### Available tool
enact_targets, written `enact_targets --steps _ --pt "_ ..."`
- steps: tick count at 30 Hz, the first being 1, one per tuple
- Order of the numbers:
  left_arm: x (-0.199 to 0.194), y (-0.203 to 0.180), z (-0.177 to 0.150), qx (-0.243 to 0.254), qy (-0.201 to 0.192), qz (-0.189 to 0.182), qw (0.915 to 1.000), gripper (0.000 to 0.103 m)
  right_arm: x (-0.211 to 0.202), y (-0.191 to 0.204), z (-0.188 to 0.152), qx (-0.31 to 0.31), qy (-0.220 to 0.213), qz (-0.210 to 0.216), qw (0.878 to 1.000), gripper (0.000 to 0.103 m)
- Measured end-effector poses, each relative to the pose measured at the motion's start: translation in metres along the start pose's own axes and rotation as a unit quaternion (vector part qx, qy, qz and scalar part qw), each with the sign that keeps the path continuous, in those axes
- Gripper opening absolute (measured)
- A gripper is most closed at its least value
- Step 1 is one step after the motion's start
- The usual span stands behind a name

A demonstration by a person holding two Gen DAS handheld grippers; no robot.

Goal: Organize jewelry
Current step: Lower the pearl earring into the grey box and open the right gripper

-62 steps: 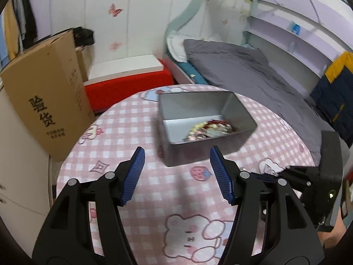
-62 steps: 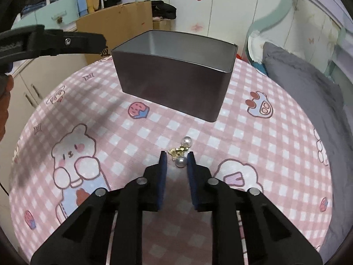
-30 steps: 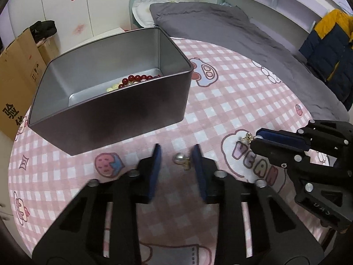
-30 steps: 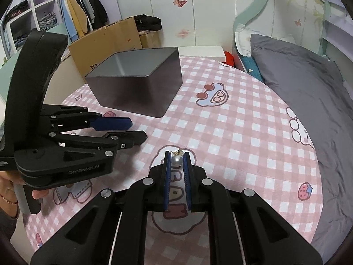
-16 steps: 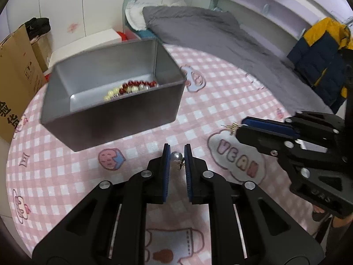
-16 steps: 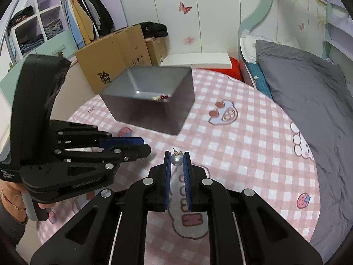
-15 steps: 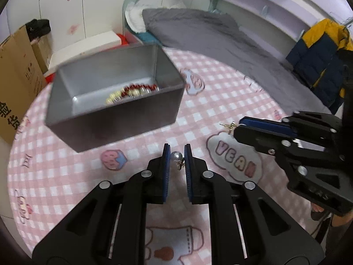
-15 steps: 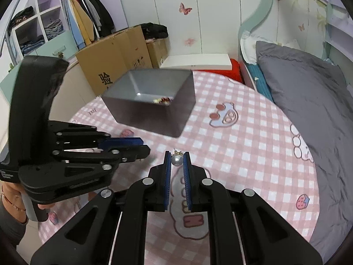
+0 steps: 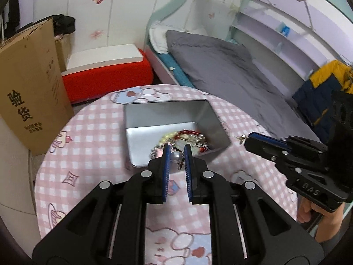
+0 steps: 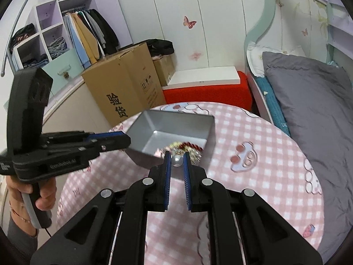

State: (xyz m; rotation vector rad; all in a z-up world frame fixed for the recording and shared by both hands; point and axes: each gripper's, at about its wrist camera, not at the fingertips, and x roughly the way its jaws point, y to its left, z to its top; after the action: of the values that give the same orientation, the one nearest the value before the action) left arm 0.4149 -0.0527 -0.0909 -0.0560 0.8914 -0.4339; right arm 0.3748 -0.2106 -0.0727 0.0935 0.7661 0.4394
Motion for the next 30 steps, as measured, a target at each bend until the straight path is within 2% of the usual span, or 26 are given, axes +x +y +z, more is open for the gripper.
enact_targets --steps 7,21,25,27,28,30 --pt "0.026 0.008 0.003 0.005 0.019 0.013 0.9997 0.013 0.026 0.003 0.007 0.008 0.013 -0.005 1.000 0.009" --pt "0.032 0.006 0.003 0.017 0.022 0.014 0.9995 0.015 0.042 -0.005 0.005 0.022 0.025 -0.011 0.999 0.009" --pt "0.029 0.004 0.003 0.021 0.016 0.018 0.9995 0.027 0.044 -0.004 0.006 0.024 0.026 -0.010 0.999 0.009" --pt "0.028 0.002 0.003 0.025 0.015 0.018 0.9994 0.037 0.045 -0.003 0.006 0.024 0.026 -0.010 0.999 0.009" --pt "0.027 0.002 0.002 0.025 0.011 0.020 0.9994 0.047 0.045 -0.003 0.006 0.025 0.027 -0.011 0.999 0.009" --pt "0.024 0.001 0.003 0.025 0.008 0.019 0.9995 0.047 0.046 -0.004 0.006 0.027 0.027 -0.012 0.999 0.009"
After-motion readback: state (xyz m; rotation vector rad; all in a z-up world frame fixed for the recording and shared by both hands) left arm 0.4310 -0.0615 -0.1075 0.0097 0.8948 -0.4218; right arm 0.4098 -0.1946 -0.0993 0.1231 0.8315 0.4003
